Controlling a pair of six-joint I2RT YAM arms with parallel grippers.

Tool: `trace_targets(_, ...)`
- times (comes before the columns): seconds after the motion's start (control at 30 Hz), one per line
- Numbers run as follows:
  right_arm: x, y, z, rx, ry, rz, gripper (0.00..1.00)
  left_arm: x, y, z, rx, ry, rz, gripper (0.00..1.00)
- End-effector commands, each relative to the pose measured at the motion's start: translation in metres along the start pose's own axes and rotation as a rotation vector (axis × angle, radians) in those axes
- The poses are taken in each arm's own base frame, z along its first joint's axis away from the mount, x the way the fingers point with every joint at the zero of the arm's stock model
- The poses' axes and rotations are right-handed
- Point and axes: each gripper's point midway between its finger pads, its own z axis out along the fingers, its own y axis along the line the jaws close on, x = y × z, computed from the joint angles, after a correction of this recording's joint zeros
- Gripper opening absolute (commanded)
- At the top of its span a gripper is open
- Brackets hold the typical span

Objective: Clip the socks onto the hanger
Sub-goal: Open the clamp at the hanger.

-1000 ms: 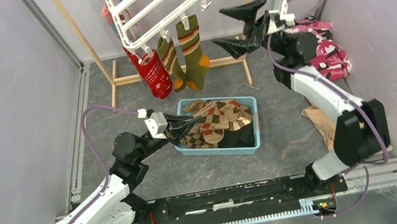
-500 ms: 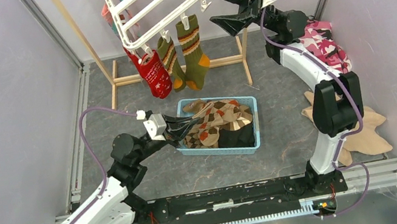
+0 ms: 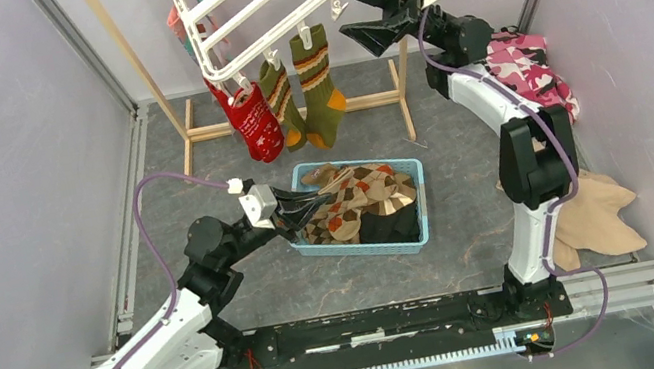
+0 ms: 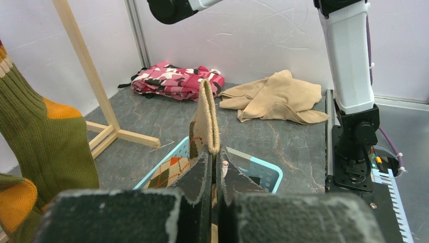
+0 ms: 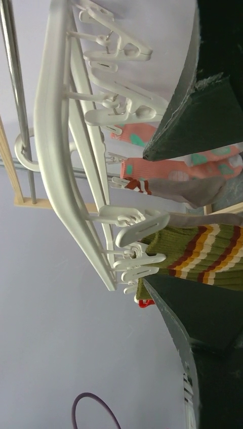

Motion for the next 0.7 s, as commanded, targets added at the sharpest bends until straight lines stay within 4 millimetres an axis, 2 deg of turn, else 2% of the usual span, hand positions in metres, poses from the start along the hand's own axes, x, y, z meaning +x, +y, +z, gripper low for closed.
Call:
trace_targets(0.0,-0.023,0.01,0.015,-0.065,-0.04,-0.049,0.89,-0.025,0.003,0.005,0.0,-0.053,0.078,0.02)
trace_targets(0.3,-0.015,0.003,0.028,-0.069,-0.055,-0.016,0.89,-0.026,0.003,0.007,0.003,-0.05,0.072,0.02)
trace_targets(0.67,-0.007,0.005,0.044,-0.09,-0.064,0.003,0.9,-0.029,0.003,0.007,0.006,-0.05,0.07,0.02)
